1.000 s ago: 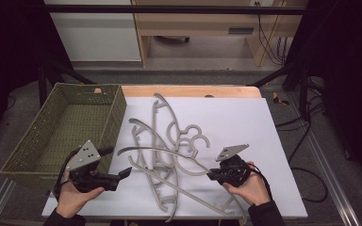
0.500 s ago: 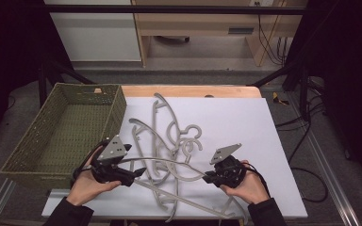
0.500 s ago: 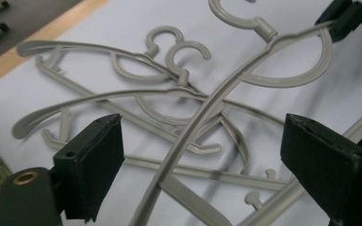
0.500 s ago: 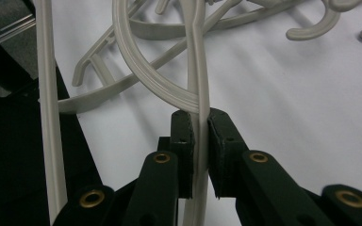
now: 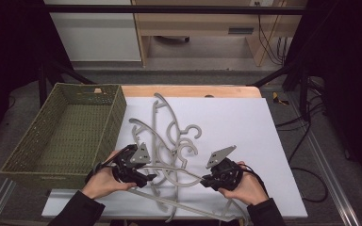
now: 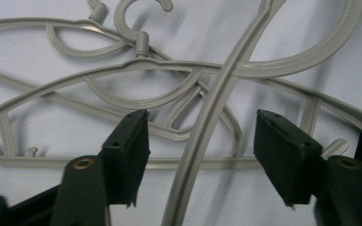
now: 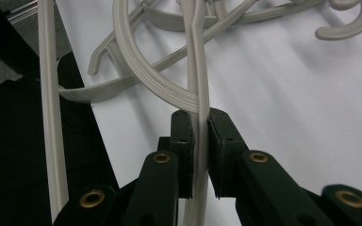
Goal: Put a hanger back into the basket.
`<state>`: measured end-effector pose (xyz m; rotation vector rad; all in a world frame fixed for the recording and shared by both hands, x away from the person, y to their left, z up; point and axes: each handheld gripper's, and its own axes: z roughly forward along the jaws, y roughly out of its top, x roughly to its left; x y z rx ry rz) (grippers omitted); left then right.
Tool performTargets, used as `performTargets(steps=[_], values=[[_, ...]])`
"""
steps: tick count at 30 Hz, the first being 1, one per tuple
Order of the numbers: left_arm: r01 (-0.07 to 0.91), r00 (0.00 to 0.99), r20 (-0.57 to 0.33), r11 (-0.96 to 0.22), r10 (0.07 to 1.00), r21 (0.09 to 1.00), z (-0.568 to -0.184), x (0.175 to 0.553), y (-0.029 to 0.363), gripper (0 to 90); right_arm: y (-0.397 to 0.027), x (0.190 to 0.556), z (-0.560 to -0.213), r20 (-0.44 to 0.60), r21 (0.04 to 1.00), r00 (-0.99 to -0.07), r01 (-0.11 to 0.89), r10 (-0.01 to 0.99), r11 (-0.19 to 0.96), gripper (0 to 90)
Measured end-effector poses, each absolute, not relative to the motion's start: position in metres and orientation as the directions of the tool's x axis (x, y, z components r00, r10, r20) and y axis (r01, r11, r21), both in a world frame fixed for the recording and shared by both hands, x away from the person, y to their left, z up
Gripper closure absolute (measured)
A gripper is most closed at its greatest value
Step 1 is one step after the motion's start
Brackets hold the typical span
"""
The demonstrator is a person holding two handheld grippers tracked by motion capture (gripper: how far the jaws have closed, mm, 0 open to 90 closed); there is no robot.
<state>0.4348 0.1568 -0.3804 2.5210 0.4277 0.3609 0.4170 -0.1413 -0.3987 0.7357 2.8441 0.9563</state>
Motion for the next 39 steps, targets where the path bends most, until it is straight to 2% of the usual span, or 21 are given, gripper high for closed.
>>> performTargets(steps=[1, 4, 5, 8, 10, 15, 16, 24, 30, 36, 39], values=[[0.221, 0.915, 0.166, -0.800, 0.368, 0.558, -0.382, 0.435, 0.156, 36.9, -0.141, 0.417, -0.399, 0.099, 0.582, -0.885, 0.422, 0.454, 0.695, 81.5], [0.210, 0.925, 0.160, -0.815, 0.345, 0.541, -0.384, 0.436, 0.152, 45.2, -0.140, 0.416, -0.399, 0.097, 0.574, -0.888, 0.418, 0.449, 0.704, 81.5], [0.197, 0.931, 0.162, -0.824, 0.327, 0.531, -0.386, 0.435, 0.150, 51.4, -0.139, 0.416, -0.399, 0.098, 0.574, -0.895, 0.408, 0.435, 0.710, 81.5], [0.177, 0.936, 0.170, -0.830, 0.308, 0.529, -0.387, 0.433, 0.148, 55.4, -0.138, 0.415, -0.399, 0.099, 0.576, -0.895, 0.407, 0.434, 0.709, 81.5], [0.167, 0.938, 0.175, -0.831, 0.300, 0.530, -0.387, 0.431, 0.147, 62.6, -0.137, 0.415, -0.399, 0.104, 0.567, -0.907, 0.391, 0.408, 0.725, 81.5], [0.154, 0.944, 0.175, -0.843, 0.279, 0.516, -0.389, 0.429, 0.147, 69.2, -0.135, 0.414, -0.400, 0.102, 0.563, -0.913, 0.381, 0.396, 0.733, 81.5], [0.154, 0.944, 0.174, -0.840, 0.281, 0.521, -0.390, 0.429, 0.147, 73.0, -0.135, 0.414, -0.400, 0.102, 0.564, -0.913, 0.379, 0.394, 0.733, 81.5], [0.141, 0.945, 0.194, -0.864, 0.263, 0.483, -0.393, 0.423, 0.146, 75.5, -0.134, 0.413, -0.401, 0.091, 0.568, -0.919, 0.364, 0.383, 0.738, 81.4], [0.142, 0.938, 0.203, -0.846, 0.281, 0.514, -0.391, 0.417, 0.148, 76.2, -0.135, 0.413, -0.399, 0.077, 0.587, -0.920, 0.352, 0.383, 0.729, 81.0], [0.128, 0.941, 0.211, -0.854, 0.266, 0.503, -0.390, 0.413, 0.149, 77.1, -0.138, 0.411, -0.397, 0.062, 0.606, -0.931, 0.322, 0.361, 0.727, 81.4], [0.161, 0.935, 0.181, -0.822, 0.304, 0.546, -0.391, 0.417, 0.152, 75.3, -0.140, 0.410, -0.395, 0.062, 0.616, -0.929, 0.323, 0.364, 0.718, 81.5]])
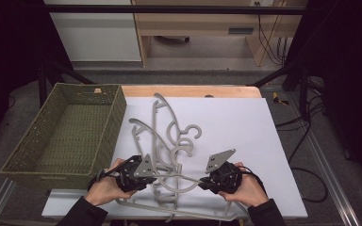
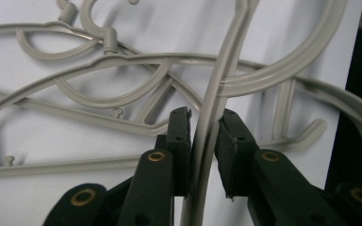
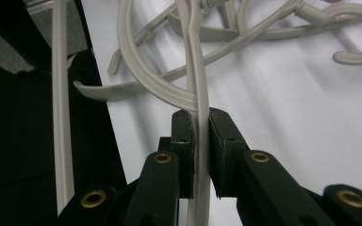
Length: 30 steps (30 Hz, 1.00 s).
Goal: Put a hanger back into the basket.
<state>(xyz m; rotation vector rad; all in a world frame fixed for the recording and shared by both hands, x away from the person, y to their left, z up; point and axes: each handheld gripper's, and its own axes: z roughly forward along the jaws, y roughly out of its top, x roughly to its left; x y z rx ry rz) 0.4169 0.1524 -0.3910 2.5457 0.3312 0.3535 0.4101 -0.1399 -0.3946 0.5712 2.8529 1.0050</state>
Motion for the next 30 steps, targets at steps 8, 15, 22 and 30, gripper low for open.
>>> performTargets(steps=[8, 15, 22, 30], values=[[0.153, 0.945, 0.167, -0.829, 0.283, 0.537, -0.394, 0.418, 0.152, 74.9, -0.140, 0.410, -0.394, 0.075, 0.618, -0.930, 0.326, 0.360, 0.715, 81.6], [0.126, 0.949, 0.191, -0.854, 0.252, 0.504, -0.396, 0.414, 0.149, 78.1, -0.140, 0.411, -0.397, 0.054, 0.620, -0.936, 0.304, 0.347, 0.723, 80.8], [0.133, 0.946, 0.183, -0.838, 0.266, 0.530, -0.391, 0.407, 0.150, 81.0, -0.147, 0.415, -0.396, 0.037, 0.668, -0.905, 0.338, 0.424, 0.663, 68.1], [0.194, 0.920, 0.168, -0.783, 0.354, 0.591, -0.387, 0.402, 0.159, 81.2, -0.156, 0.413, -0.390, 0.020, 0.748, -0.877, 0.331, 0.480, 0.575, 48.8]])
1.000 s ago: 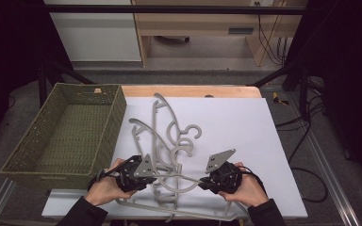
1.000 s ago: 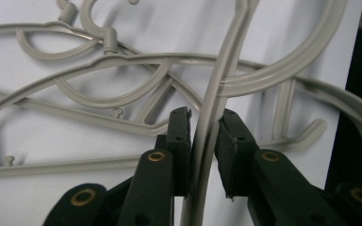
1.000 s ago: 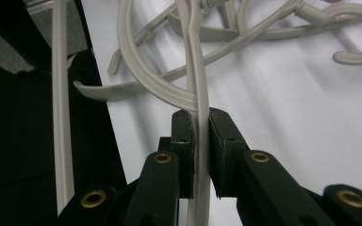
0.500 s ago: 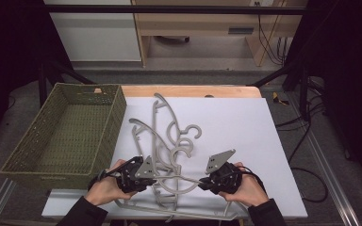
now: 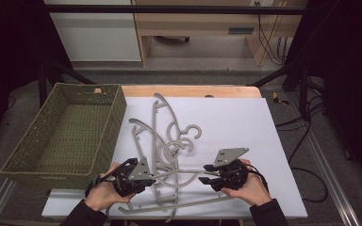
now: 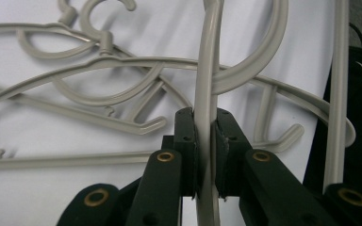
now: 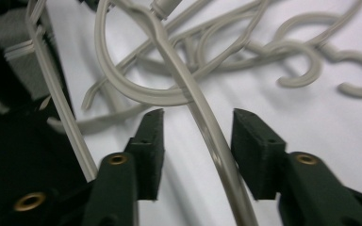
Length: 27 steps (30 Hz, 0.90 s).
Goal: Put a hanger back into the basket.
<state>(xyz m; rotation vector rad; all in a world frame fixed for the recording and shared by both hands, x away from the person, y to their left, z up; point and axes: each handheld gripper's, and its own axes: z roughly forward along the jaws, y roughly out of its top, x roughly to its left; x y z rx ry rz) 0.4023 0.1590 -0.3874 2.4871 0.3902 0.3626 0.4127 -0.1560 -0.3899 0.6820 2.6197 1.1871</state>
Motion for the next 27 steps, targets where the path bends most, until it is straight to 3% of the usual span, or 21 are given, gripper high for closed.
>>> performTargets(steps=[3, 16, 27], values=[[0.236, 0.891, 0.169, -0.748, 0.421, 0.620, -0.385, 0.404, 0.164, 81.2, -0.163, 0.414, -0.387, 0.001, 0.794, -0.845, 0.326, 0.534, 0.513, 39.3], [0.361, 0.776, 0.144, -0.619, 0.615, 0.697, -0.376, 0.411, 0.182, 81.2, -0.198, 0.413, -0.386, 0.027, 0.896, -0.705, 0.332, 0.709, 0.296, 15.4], [0.354, 0.715, 0.168, -0.558, 0.679, 0.751, -0.351, 0.410, 0.207, 81.2, -0.225, 0.414, -0.397, 0.063, 0.903, -0.601, 0.375, 0.796, 0.211, 6.4]])
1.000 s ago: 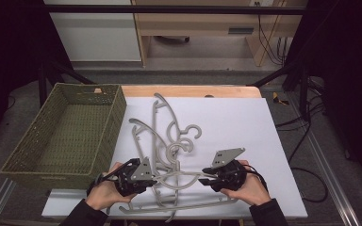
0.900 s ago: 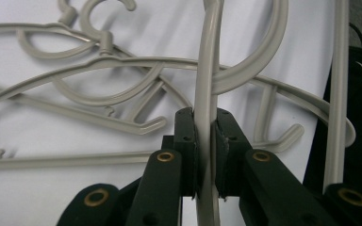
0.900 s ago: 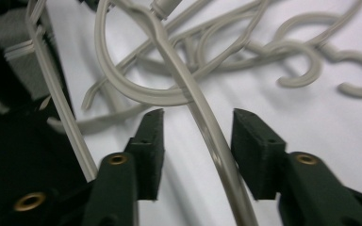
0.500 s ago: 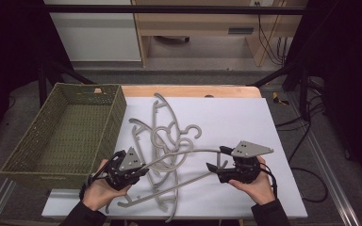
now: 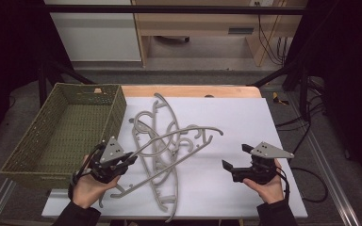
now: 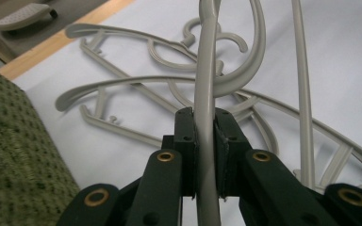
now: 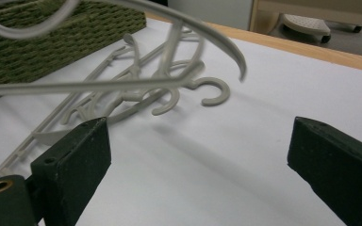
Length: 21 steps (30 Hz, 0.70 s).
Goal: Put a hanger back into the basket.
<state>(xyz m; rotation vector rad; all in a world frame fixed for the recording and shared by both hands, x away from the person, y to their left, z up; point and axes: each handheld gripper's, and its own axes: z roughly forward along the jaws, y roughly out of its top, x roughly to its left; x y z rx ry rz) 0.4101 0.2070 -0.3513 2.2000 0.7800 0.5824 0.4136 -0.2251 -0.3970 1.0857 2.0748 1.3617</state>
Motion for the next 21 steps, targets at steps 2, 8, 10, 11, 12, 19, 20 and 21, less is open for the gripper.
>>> performTargets(steps=[2, 8, 10, 11, 12, 19, 20, 21], values=[[0.351, 0.703, 0.168, -0.542, 0.691, 0.763, -0.346, 0.410, 0.213, 81.3, -0.228, 0.414, -0.399, 0.064, 0.904, -0.592, 0.376, 0.803, 0.205, 6.2], [0.331, 0.677, 0.173, -0.505, 0.716, 0.797, -0.330, 0.411, 0.227, 81.4, -0.233, 0.417, -0.402, 0.073, 0.899, -0.568, 0.394, 0.820, 0.193, 5.7], [0.331, 0.667, 0.177, -0.500, 0.724, 0.800, -0.324, 0.413, 0.232, 81.4, -0.234, 0.417, -0.403, 0.074, 0.897, -0.568, 0.397, 0.820, 0.194, 5.7], [0.327, 0.660, 0.176, -0.490, 0.730, 0.808, -0.321, 0.414, 0.234, 81.4, -0.234, 0.417, -0.403, 0.076, 0.898, -0.563, 0.398, 0.823, 0.190, 5.7], [0.324, 0.656, 0.182, -0.491, 0.733, 0.809, -0.317, 0.416, 0.236, 81.4, -0.235, 0.417, -0.403, 0.076, 0.897, -0.562, 0.399, 0.824, 0.189, 5.7], [0.311, 0.623, 0.201, -0.475, 0.756, 0.823, -0.291, 0.427, 0.253, 81.4, -0.235, 0.416, -0.403, 0.078, 0.899, -0.562, 0.398, 0.824, 0.186, 5.8], [0.310, 0.617, 0.205, -0.474, 0.759, 0.824, -0.287, 0.430, 0.256, 81.5, -0.235, 0.416, -0.403, 0.078, 0.898, -0.564, 0.398, 0.822, 0.188, 5.8], [0.312, 0.614, 0.213, -0.481, 0.760, 0.820, -0.284, 0.432, 0.259, 81.4, -0.235, 0.417, -0.403, 0.074, 0.896, -0.564, 0.399, 0.822, 0.194, 5.8]])
